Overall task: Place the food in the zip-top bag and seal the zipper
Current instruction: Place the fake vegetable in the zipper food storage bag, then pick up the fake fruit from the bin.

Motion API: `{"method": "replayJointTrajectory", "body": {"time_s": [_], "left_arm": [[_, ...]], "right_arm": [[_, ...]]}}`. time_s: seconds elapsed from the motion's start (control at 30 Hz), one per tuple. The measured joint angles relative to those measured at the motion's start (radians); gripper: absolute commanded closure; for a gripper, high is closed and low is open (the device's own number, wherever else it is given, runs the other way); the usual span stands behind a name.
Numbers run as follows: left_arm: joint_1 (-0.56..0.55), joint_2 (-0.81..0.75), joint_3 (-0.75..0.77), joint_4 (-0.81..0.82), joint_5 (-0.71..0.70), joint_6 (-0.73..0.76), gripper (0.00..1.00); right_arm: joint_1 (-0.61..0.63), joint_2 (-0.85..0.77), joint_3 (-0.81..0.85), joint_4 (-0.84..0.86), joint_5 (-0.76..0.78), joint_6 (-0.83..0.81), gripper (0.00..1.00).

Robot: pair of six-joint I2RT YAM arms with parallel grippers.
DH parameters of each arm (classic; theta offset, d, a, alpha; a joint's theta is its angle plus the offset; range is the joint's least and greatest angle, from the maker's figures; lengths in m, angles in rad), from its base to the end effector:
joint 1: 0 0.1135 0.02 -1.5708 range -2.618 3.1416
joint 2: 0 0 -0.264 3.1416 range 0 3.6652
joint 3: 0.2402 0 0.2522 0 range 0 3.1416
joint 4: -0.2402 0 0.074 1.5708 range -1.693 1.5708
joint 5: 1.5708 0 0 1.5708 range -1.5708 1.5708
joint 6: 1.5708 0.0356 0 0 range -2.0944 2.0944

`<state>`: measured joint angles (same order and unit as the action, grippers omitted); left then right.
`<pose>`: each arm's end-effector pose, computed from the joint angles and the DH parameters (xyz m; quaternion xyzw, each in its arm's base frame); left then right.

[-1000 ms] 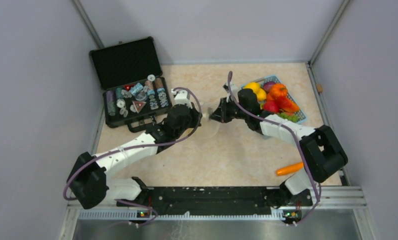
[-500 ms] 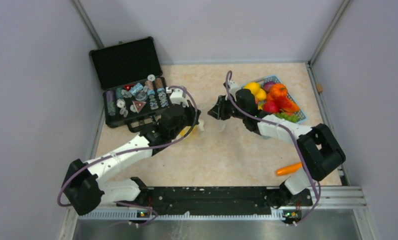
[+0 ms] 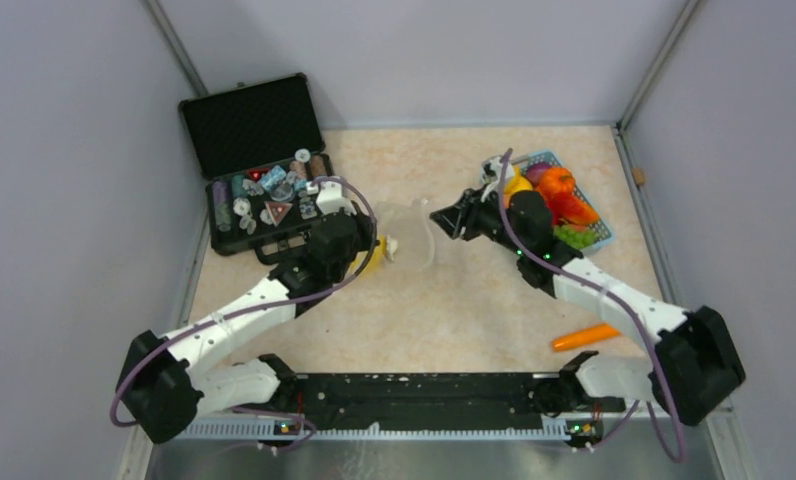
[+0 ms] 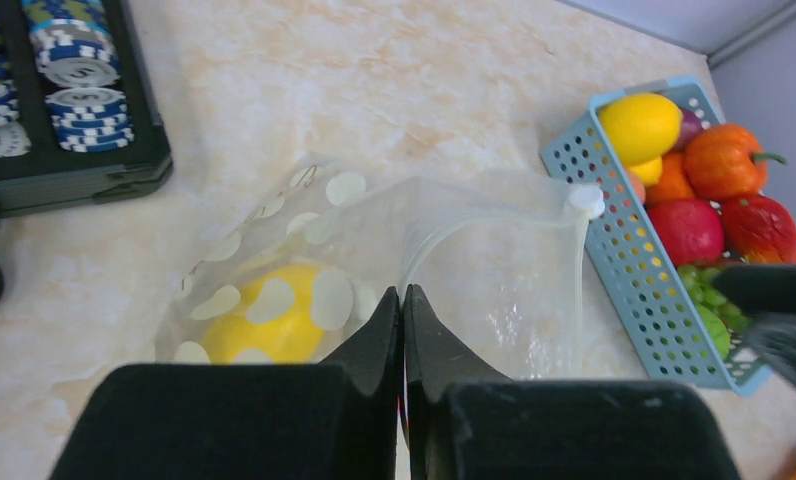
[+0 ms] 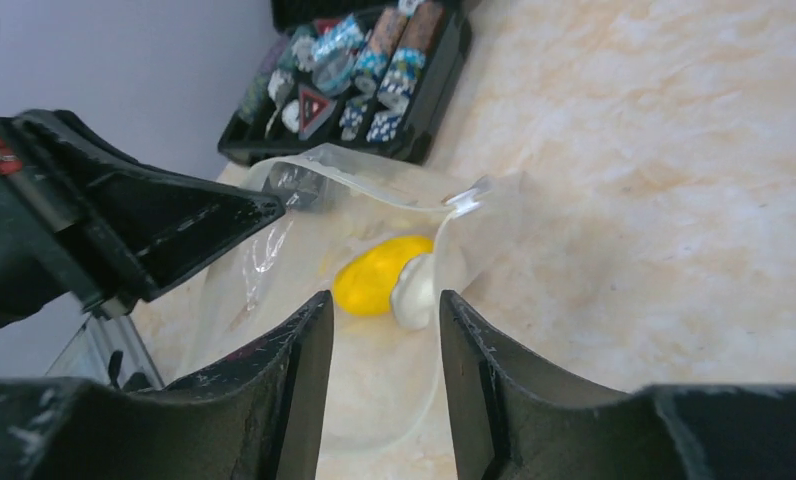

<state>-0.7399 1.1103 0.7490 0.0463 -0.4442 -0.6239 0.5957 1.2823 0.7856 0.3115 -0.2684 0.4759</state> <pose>0.1979 -0.1599 0.2866 -0.0834 0.7956 -0.2228 0.5572 0.2391 0.1735 0.2827 -0.1309 0.7561 0.4117 0.4917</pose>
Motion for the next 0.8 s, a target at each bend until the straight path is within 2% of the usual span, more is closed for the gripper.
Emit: {"method": "replayJointTrajectory", "body": {"time_s": [0.1, 0.23, 0.33, 0.5, 0.63, 0.8], "left_arm": [[0.033, 0.006, -0.001, -0.016, -0.002, -0.006, 1.0], [0.037, 0.024, -0.001, -0.016, 0.037, -0.011, 1.0], [0.037, 0.039, -0.001, -0.016, 0.07, -0.014, 1.0], [0.037, 0.053, 0.001, -0.016, 0.106, -0.013, 1.0], [0.037, 0.053, 0.003, -0.016, 0.119, -0.01, 1.0], [0.037, 0.053, 0.005, -0.017, 0.126, -0.01, 1.0]], "right_arm": [[0.001, -0.125, -0.047, 0.002, 0.119, -0.003, 0.42], [-0.034, -0.193, -0.053, -0.053, 0.286, -0.013, 0.39], [-0.13, -0.193, -0.052, -0.131, 0.347, -0.019, 0.39], [-0.362, -0.178, -0.051, -0.289, 0.388, -0.003, 0.38], [-0.426, -0.175, -0.049, -0.376, 0.423, -0.003, 0.33], [-0.441, -0.177, -0.025, -0.496, 0.564, 0.032, 0.34]]}}
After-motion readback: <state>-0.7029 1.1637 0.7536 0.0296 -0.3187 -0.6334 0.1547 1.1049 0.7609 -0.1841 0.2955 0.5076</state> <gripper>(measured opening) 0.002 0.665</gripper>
